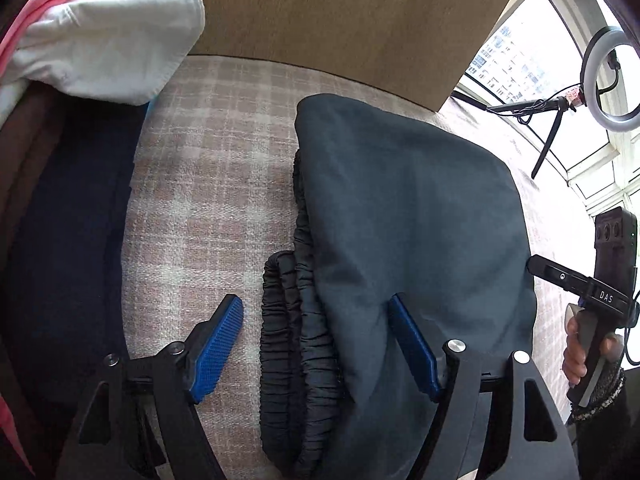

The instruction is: Fold clothes

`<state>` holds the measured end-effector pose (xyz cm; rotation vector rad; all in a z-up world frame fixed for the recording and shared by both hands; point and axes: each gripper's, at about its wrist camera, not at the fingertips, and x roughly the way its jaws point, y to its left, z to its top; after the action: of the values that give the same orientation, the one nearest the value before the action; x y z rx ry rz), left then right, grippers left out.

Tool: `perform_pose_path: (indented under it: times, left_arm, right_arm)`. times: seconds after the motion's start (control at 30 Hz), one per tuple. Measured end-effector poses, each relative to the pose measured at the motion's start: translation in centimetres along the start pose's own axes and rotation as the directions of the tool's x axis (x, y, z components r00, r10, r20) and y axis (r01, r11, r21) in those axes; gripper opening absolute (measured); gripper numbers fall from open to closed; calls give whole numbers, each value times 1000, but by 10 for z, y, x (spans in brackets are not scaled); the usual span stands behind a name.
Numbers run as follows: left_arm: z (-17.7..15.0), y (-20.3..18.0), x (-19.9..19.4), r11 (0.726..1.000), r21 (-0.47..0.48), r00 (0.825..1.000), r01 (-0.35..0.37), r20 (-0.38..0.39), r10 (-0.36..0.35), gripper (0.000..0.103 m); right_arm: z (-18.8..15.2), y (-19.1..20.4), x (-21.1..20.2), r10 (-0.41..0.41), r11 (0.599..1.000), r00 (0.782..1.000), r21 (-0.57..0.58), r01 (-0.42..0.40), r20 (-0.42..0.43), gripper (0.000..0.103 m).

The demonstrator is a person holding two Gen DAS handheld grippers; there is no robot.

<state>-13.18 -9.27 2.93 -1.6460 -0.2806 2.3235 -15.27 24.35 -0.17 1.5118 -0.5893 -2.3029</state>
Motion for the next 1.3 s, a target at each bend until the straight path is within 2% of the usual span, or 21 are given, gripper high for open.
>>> perform_pose_path:
  times: [0.13,0.27,0.33,0.37,0.43,0.47,0.5,0.57,0.67,0.83,0.9,0.93,0.97,1.0,1.03,1.07,1.13,1.2,1.3]
  left_arm:
    - [0,-3,-2,1000,9,1000,15,17,-15,56]
    - [0,-3,-2,1000,3,999,14,30,-14,51]
    - [-2,-1,-2,1000,-5,999,21,46,-21,47]
    - [-3,0,-2,1000,-7,998,24,54,-24,46]
    - [-6,0,-4,1000,-6,997,26,70,-25,43]
    - [-6,1,-6,1000,-12,996,28,79,-27,39]
    - [-7,2,-8,999,-18,996,31,89,-30,36]
    - [-7,3,-12,999,-25,994,41,100,-39,26]
    - [-7,5,-18,998,-30,992,59,110,-55,18]
    - [-8,8,-27,995,-39,988,89,128,-83,16]
    - [-6,11,-27,995,-53,990,85,121,-78,21]
    - [-6,14,-24,995,-69,991,76,112,-68,34]
    - [-6,16,-20,994,-95,994,60,99,-50,53]
    - [-5,18,-16,992,-120,996,43,85,-33,61]
    - [-6,18,-13,991,-129,996,38,79,-28,62]
    - [-8,16,-10,992,-110,995,55,87,-46,58]
    - [-13,12,-7,994,-76,992,79,108,-70,36]
    - [-15,9,-7,995,-72,990,69,127,-59,34]
    - [-14,6,-15,992,-78,985,103,150,-90,21]
  right_arm:
    - [1,8,10,56,997,998,-44,-57,-10,74]
    - [4,17,22,106,992,994,-68,-107,-18,74]
    - [5,23,25,111,991,994,-79,-113,-23,67]
    - [4,27,23,100,990,995,-92,-102,-27,52]
    - [2,32,25,87,990,996,-110,-89,-26,41]
    - [1,33,26,94,990,995,-105,-97,-34,26]
    - [0,32,27,101,990,994,-95,-104,-36,19]
    - [-2,32,29,114,990,993,-79,-116,-36,16]
    - [-4,40,22,94,990,996,-102,-94,-3,14]
    - [0,45,1,124,989,991,-87,-120,47,13]
    - [0,50,-1,109,989,993,-105,-104,46,13]
    - [0,52,0,97,989,994,-114,-92,43,13]
    - [-1,52,1,87,990,995,-117,-82,39,13]
    - [-1,52,2,81,991,996,-114,-76,38,13]
    - [-1,50,3,76,991,996,-110,-71,37,13]
    - [-1,49,5,72,992,997,-106,-68,35,13]
    - [-2,45,7,77,993,997,-94,-74,31,13]
    - [-2,43,9,73,993,997,-93,-71,24,13]
    - [-2,42,9,76,994,997,-86,-74,21,13]
